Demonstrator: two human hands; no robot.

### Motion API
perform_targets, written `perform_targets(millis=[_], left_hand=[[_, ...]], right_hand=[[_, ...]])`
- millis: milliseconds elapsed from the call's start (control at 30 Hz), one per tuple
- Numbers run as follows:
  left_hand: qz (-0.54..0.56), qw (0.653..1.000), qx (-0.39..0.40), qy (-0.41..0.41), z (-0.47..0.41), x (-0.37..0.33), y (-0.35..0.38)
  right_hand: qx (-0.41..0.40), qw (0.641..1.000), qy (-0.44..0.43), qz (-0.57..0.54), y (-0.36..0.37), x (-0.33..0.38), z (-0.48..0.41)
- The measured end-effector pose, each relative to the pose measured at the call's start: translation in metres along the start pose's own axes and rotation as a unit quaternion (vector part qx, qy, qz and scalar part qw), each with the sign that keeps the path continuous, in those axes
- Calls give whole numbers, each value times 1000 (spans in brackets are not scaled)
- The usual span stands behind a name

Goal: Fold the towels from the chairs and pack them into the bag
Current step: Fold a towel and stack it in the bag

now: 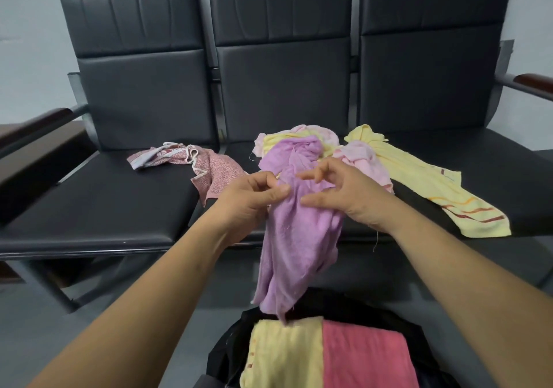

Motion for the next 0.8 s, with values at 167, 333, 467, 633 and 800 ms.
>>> perform_targets(millis=[167, 333, 467, 633, 800], left_hand=[[-48, 998, -13, -33, -1, 9, -9], [5, 994, -109, -17, -2, 6, -19], [121, 964, -230, 48, 0, -7, -50], [183, 960, -211, 28, -1, -7, -60], [199, 970, -95, -103, 6, 3, -23]], right_hand=[[66, 991, -4, 116, 8, 5, 5], [-13, 992, -9, 124, -14, 5, 4], [-65, 996, -16, -63, -40, -3, 8], [-5, 996, 74, 51, -43, -24, 14], [-14, 982, 122, 142, -28, -23, 15]])
Point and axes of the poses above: each hand's wrist, its own z-axis away from the middle knuckle, its own y-axis out of the palm, x = y × z, the point moved 6 cm from there along -z, towards the middle knuckle, and after that the axes turned 8 degrees about z, right-handed, at the moved point
